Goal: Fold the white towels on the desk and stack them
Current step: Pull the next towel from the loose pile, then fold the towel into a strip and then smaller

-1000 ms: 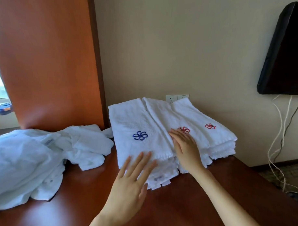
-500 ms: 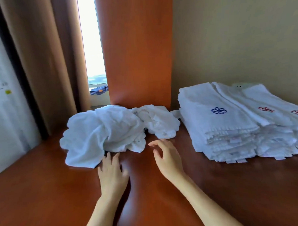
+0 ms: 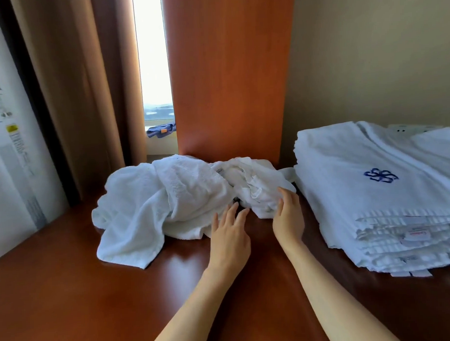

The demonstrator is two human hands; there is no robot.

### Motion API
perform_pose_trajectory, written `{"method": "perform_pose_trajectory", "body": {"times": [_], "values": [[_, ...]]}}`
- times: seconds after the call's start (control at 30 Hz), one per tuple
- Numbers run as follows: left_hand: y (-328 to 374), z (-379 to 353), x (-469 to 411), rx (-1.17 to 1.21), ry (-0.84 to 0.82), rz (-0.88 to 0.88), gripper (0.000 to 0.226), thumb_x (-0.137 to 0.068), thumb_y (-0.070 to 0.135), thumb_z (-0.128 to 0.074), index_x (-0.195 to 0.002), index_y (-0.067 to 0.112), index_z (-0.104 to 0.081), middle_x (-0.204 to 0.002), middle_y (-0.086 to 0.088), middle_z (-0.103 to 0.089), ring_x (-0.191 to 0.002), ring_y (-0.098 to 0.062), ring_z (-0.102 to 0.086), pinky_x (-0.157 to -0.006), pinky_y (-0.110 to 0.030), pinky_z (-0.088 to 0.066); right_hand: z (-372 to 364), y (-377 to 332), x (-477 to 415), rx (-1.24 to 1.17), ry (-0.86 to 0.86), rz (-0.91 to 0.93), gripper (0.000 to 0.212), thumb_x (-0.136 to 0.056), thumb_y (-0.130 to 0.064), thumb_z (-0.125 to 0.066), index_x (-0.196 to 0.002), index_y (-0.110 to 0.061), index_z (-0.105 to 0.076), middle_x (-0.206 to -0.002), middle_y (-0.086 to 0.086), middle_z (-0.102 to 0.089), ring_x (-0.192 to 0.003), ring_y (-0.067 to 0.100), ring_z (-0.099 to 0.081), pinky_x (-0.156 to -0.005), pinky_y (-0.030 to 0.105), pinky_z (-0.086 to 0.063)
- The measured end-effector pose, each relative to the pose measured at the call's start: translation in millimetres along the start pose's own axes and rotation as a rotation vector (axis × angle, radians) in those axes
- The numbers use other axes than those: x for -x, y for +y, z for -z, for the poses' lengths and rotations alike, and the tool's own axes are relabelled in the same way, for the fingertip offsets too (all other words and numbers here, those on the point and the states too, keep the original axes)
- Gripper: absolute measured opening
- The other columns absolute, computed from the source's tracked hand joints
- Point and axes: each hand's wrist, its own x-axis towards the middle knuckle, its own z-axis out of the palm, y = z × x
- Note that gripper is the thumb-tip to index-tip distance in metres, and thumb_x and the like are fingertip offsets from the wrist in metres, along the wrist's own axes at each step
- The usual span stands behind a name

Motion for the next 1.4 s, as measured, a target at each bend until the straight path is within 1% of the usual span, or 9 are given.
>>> {"method": "perform_pose_trajectory", "body": {"times": [0.17,0.33,0.5,0.7,0.8,0.93,1.03,1.23,1.4], "values": [[-8.9,-16.2,-12.8,0.176,0.062,0.023,0.061,-0.087,0.005,-0.048,-0.145,0.023,-0.040,-0.155,0.003,-0.032,-0.145,-0.015,-0.021,-0.117,-0.035,-0.023,-12.1,14.7,-19.2,0.041,-0.137,-0.054,0.047,-0.100,-0.021,-0.050,-0.145,-0.010,-0.039,-0.142,0.012,-0.046,-0.125,0.028,-0.050,-0.092,0.032,-0.045],[-13.7,-23.8,-13.3,0.171,0.038,-0.030,0.072,-0.087,0.007,-0.049,-0.151,0.030,-0.027,-0.159,0.006,-0.021,-0.148,-0.012,-0.013,-0.117,-0.029,-0.017,-17.5,20.5,-29.6,0.079,-0.320,-0.158,0.046,-0.093,-0.035,-0.060,-0.134,-0.018,-0.048,-0.129,0.006,-0.044,-0.100,0.022,-0.058,-0.070,0.028,-0.045],[-16.3,-30.7,-12.2,0.148,-0.068,-0.173,0.080,-0.087,0.008,-0.045,-0.152,0.040,-0.012,-0.160,0.019,0.006,-0.148,-0.007,0.009,-0.116,-0.028,-0.027,-19.5,19.2,-28.0,0.157,-0.041,-0.107,0.025,-0.096,-0.030,-0.056,-0.111,-0.011,-0.059,-0.121,0.010,-0.053,-0.111,0.028,-0.048,-0.081,0.033,-0.039],[-14.3,-27.7,-12.0,0.134,-0.109,-0.196,0.075,-0.094,0.021,-0.045,-0.151,0.044,-0.004,-0.159,0.021,0.012,-0.146,-0.008,0.019,-0.119,-0.031,-0.018,1.2,8.6,-25.8,-0.812,0.270,-0.505,0.031,-0.103,-0.023,-0.041,-0.129,-0.007,-0.047,-0.123,0.005,-0.055,-0.113,0.022,-0.054,-0.087,0.029,-0.042],[-12.7,-26.0,-11.1,0.001,-0.134,-0.260,0.065,-0.093,0.040,-0.046,-0.150,0.043,-0.015,-0.161,0.017,0.006,-0.145,-0.011,0.024,-0.120,-0.047,0.004,13.4,3.9,-20.8,-0.934,0.237,-0.492,0.036,-0.103,-0.025,-0.041,-0.137,-0.015,-0.048,-0.135,0.001,-0.053,-0.124,0.016,-0.049,-0.106,0.033,-0.039],[-7.8,-23.8,-14.4,-0.128,-0.097,-0.180,0.057,-0.090,0.045,-0.053,-0.143,0.032,-0.036,-0.149,0.010,-0.036,-0.146,-0.016,-0.018,-0.111,-0.054,0.020,32.1,3.9,-7.1,-0.718,0.008,-0.326,0.019,-0.103,-0.030,-0.041,-0.097,-0.033,-0.059,-0.094,-0.020,-0.065,-0.093,-0.012,-0.058,-0.076,0.004,-0.044],[-12.2,-22.5,-19.0,-0.216,-0.056,-0.027,0.049,-0.096,0.022,-0.043,-0.144,0.029,-0.038,-0.141,0.007,-0.045,-0.140,-0.017,-0.027,-0.111,-0.059,0.015,53.0,5.1,1.8,-0.429,-0.211,-0.277,0.025,-0.098,-0.046,-0.045,-0.108,-0.026,-0.058,-0.099,-0.016,-0.063,-0.080,-0.010,-0.055,-0.062,0.008,-0.040],[-21.4,-6.5,-21.7,-0.179,0.095,0.025,0.024,-0.083,0.010,-0.054,-0.103,0.020,-0.062,-0.112,0.003,-0.060,-0.108,-0.029,-0.049,-0.083,-0.039,-0.025,108.2,10.8,40.8,-0.108,-0.514,-0.060,0.033,-0.082,-0.058,-0.063,-0.111,-0.047,-0.051,-0.107,-0.020,-0.057,-0.099,0.001,-0.056,-0.081,0.025,-0.049],[-23.1,10.1,-11.3,-0.145,0.186,0.105,0.037,-0.087,0.009,-0.053,-0.125,0.011,-0.054,-0.111,-0.009,-0.061,-0.096,-0.035,-0.052,-0.081,-0.040,-0.027,185.9,33.2,76.8,0.043,-0.670,0.080,0.043,-0.079,-0.060,-0.066,-0.118,-0.051,-0.052,-0.112,-0.019,-0.060,-0.106,0.001,-0.059,-0.092,0.037,-0.050]]}}
